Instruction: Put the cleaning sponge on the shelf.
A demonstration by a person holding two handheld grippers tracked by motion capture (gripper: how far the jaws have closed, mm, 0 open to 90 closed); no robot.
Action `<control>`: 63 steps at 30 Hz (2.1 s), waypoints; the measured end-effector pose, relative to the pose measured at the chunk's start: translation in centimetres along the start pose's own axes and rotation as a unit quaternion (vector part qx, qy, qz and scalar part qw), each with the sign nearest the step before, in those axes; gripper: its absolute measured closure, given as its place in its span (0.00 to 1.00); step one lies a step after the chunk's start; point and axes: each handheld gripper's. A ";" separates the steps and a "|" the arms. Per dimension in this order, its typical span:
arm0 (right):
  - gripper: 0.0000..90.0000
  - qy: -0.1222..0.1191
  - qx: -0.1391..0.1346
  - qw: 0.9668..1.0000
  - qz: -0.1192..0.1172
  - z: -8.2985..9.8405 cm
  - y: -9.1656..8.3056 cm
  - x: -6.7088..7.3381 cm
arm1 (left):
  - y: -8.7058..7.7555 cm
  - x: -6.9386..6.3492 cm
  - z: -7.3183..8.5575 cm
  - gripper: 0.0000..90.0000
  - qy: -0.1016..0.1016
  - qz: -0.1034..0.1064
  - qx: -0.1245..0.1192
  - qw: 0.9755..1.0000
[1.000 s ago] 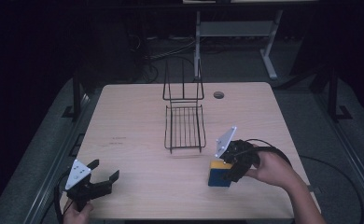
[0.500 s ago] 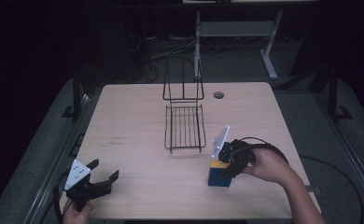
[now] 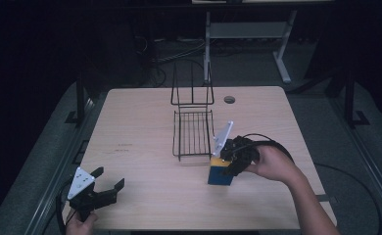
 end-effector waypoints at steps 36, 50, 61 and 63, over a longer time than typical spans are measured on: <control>0.63 0.033 -0.105 0.991 0.078 -2.1 -1.3 -5.1 | 0.1 0.0 0.0 0.16 -0.001 0.003 0.000 1.000; 0.63 0.047 -0.129 0.987 0.080 -1.7 0.4 -6.9 | 0.0 0.1 0.0 0.16 -0.003 0.002 -0.001 1.000; 0.61 0.060 -0.144 0.985 0.076 -1.2 1.2 -8.0 | 0.0 0.1 0.0 0.16 -0.002 0.001 0.000 1.000; 0.58 0.070 -0.144 0.984 0.072 -1.3 1.6 -8.3 | 0.1 0.1 0.0 0.16 -0.002 0.002 0.000 1.000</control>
Point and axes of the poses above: each handheld gripper's, and its own axes: y roughly forward along the jaws, z roughly out of its underside, x roughly to its left, and after that the axes turned 4 degrees about y, right-handed
